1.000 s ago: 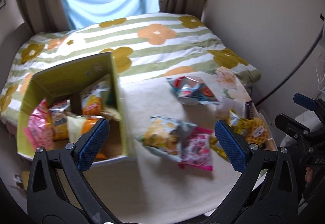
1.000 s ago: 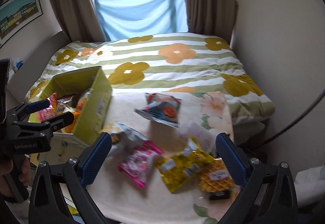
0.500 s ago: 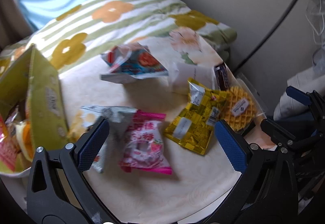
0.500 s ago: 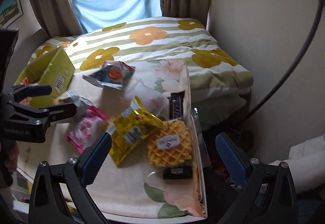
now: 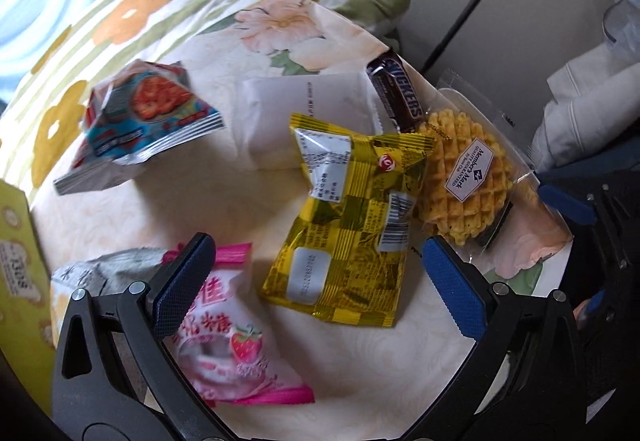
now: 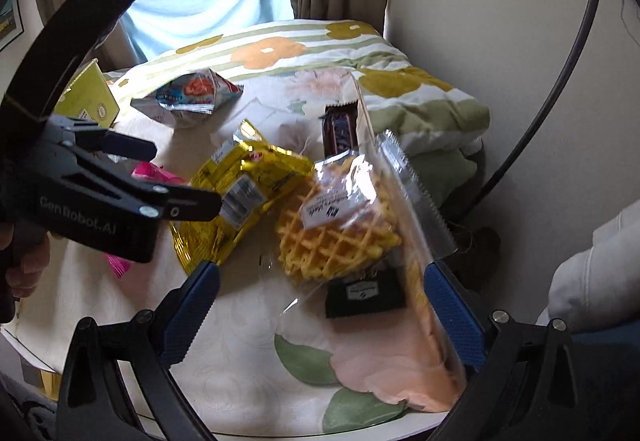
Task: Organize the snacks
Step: 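Grasp the yellow wafer packet with left tool while right tool grasps the waffle bag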
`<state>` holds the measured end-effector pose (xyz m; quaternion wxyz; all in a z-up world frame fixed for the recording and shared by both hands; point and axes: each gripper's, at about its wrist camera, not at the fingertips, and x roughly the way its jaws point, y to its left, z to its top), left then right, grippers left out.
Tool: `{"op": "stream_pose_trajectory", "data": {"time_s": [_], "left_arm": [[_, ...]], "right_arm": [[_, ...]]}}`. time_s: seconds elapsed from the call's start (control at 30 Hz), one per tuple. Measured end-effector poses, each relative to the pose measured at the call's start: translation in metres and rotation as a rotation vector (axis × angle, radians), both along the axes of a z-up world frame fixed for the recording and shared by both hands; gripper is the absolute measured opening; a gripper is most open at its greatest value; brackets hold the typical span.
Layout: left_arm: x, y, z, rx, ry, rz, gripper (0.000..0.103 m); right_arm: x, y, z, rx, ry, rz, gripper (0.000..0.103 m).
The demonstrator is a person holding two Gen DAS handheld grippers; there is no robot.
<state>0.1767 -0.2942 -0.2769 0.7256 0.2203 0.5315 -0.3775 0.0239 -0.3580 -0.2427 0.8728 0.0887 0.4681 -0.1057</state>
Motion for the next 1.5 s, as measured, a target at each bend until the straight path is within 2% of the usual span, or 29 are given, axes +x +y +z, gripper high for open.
{"op": "stream_pose_trajectory", "data": {"time_s": [0.17,0.27,0.37,0.4,0.5,0.57,0.63,0.7,0.97,1.07,1.27,1.5], "left_arm": [[0.000,-0.012,-0.010,0.018,0.009,-0.049,0.100],[-0.003,-0.018,-0.018,0.038,0.016,-0.074,0.095],[-0.005,-0.022,-0.026,0.058,0.023,-0.085,0.086],[-0.006,-0.023,-0.028,0.060,0.030,-0.088,0.077],[-0.008,-0.023,-0.032,0.065,0.020,-0.099,0.074],[-0.009,-0.023,-0.033,0.063,0.012,-0.104,0.068],[-0.007,-0.021,-0.032,0.063,0.000,-0.098,0.057],[-0.007,-0.018,-0.029,0.054,-0.005,-0.086,0.055],[0.000,-0.004,-0.006,0.003,-0.029,-0.044,0.054],[0.005,0.001,0.001,-0.012,-0.025,-0.023,0.054],[0.015,0.010,0.016,-0.033,-0.040,0.001,0.054],[0.022,0.015,0.018,-0.041,-0.034,0.019,0.054]], "right_arm": [[0.002,0.001,-0.016,0.047,0.012,-0.026,0.087],[0.003,0.003,-0.021,0.049,0.015,-0.035,0.086],[0.004,0.005,-0.024,0.044,0.013,-0.047,0.086],[0.005,0.005,-0.025,0.042,0.012,-0.051,0.086],[0.006,0.005,-0.027,0.041,0.009,-0.062,0.086],[0.006,0.004,-0.027,0.039,0.005,-0.066,0.086],[0.006,0.004,-0.027,0.036,0.000,-0.067,0.086],[0.007,0.002,-0.028,0.037,-0.005,-0.067,0.086],[0.009,0.000,-0.026,0.053,-0.016,-0.090,0.086],[0.014,-0.006,-0.023,0.103,-0.010,-0.119,0.081],[0.027,-0.022,-0.019,0.204,-0.024,-0.209,0.080],[0.047,-0.025,-0.023,0.165,0.033,-0.280,0.079]]}}
